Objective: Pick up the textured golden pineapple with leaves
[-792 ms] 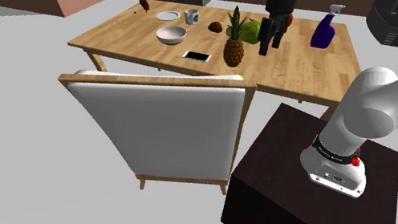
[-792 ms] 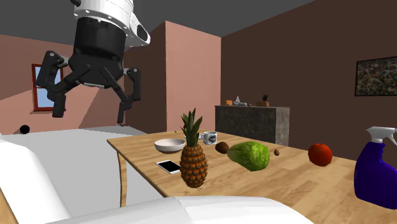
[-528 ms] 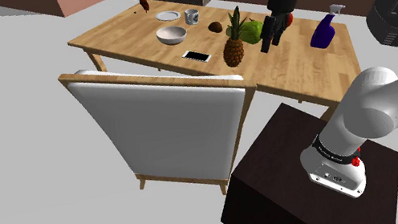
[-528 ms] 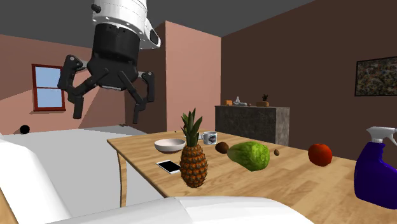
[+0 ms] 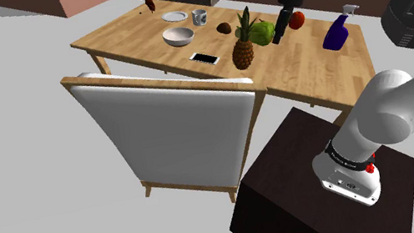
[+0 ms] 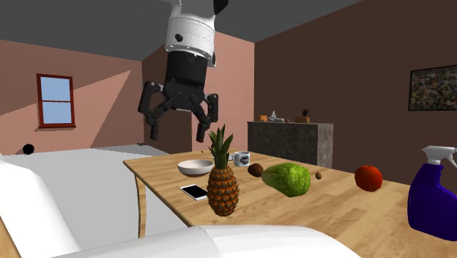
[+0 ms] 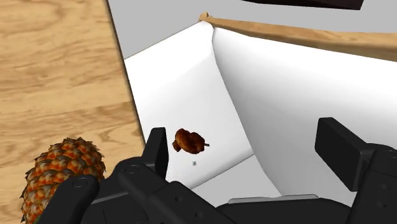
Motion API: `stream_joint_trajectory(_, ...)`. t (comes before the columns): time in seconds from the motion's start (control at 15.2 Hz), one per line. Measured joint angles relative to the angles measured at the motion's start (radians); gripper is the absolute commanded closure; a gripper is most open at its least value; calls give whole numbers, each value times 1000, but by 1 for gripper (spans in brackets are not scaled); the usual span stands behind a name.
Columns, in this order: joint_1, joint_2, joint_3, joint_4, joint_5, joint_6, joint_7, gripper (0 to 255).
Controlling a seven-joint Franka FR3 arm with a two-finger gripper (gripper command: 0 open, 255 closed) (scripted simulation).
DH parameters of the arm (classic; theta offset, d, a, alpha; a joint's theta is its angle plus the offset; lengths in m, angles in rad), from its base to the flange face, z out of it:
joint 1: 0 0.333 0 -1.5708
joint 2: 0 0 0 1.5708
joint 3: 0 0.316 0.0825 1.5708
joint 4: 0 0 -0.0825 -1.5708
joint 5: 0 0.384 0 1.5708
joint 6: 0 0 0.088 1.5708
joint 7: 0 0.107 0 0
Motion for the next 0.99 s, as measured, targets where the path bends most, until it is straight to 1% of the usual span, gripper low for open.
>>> stream_joint_trajectory(0.2,15,65,-78,52,-15,45,-142,0)
stream_joint_trajectory(0.33,30,114,-128,90,-13,75,-235,0)
stream_joint_trajectory(0.59,72,240,-233,193,26,131,-434,0)
stream_joint_trajectory(0.73,96,311,-285,258,65,146,-540,0)
stream_joint_trajectory(0.86,123,400,-333,336,123,158,-644,0)
stream_joint_trajectory(0.99,137,479,-375,406,187,159,-751,0)
